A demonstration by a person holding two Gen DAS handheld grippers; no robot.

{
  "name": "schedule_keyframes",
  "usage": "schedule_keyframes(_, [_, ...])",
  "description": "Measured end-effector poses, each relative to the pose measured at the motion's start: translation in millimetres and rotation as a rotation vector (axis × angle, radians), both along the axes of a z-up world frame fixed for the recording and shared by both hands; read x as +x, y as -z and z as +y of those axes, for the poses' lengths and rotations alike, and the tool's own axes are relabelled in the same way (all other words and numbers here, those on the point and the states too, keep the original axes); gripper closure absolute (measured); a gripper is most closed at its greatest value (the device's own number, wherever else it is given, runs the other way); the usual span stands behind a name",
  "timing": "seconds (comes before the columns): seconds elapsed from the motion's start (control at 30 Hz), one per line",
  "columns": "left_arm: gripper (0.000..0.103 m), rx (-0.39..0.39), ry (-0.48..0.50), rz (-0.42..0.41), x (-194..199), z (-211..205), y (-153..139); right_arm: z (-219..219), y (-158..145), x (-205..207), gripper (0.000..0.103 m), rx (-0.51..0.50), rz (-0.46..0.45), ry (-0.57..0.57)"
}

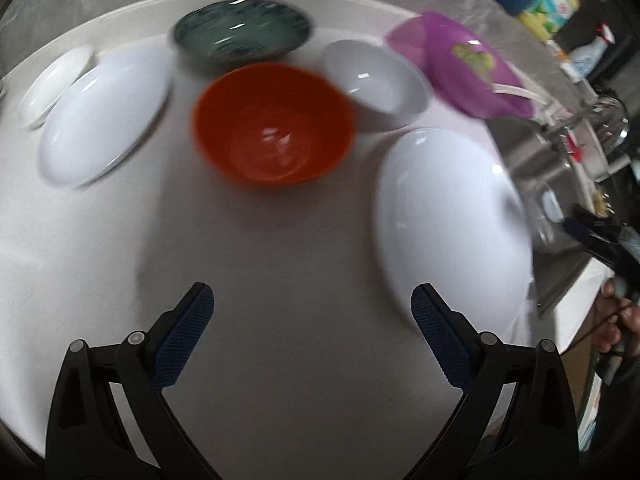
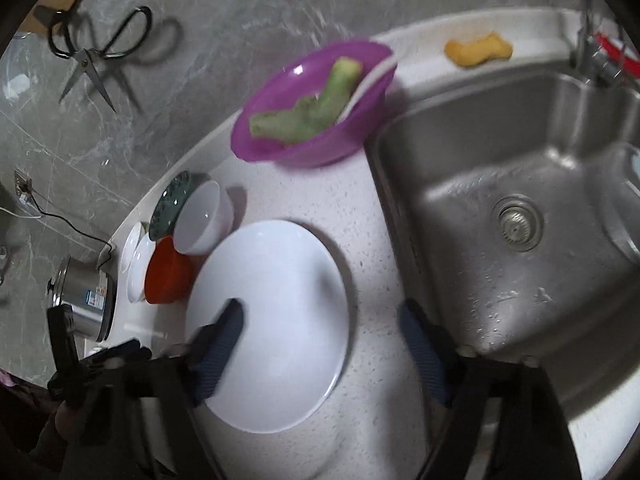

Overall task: Organize plates and bowls
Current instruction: 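Grasp the large white plate rim with the left tool while the right tool grasps it too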

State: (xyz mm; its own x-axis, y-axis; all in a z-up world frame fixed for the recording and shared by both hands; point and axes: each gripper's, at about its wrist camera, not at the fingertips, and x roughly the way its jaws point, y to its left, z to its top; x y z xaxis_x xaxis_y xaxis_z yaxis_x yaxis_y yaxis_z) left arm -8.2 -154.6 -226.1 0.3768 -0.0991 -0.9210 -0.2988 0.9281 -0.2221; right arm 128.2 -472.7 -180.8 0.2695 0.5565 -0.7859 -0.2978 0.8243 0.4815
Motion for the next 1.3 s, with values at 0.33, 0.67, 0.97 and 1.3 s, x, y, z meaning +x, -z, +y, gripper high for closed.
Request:
schedule_keyframes(0.33, [0.038, -0.081, 0.032, 0.016, 34, -3, 21, 10, 46, 22, 0.033, 0.043, 0.121, -0.084])
schedule_keyframes(0.67, [0.057, -0.072, 0.078, 0.063, 57, -4, 41, 24, 60, 32, 0.037, 0.074, 0.156, -0.172])
schedule_keyframes(0.97, [0.082, -0.086, 0.126, 0.053, 76, -17, 45, 32, 66, 38, 0.080, 0.034, 0.173, -0.184])
schedule_keyframes(1.3, [0.084, -0.002, 0.136, 0.065, 91, -33, 42, 33, 70, 39, 0.087, 0.023, 0.211, -0.213])
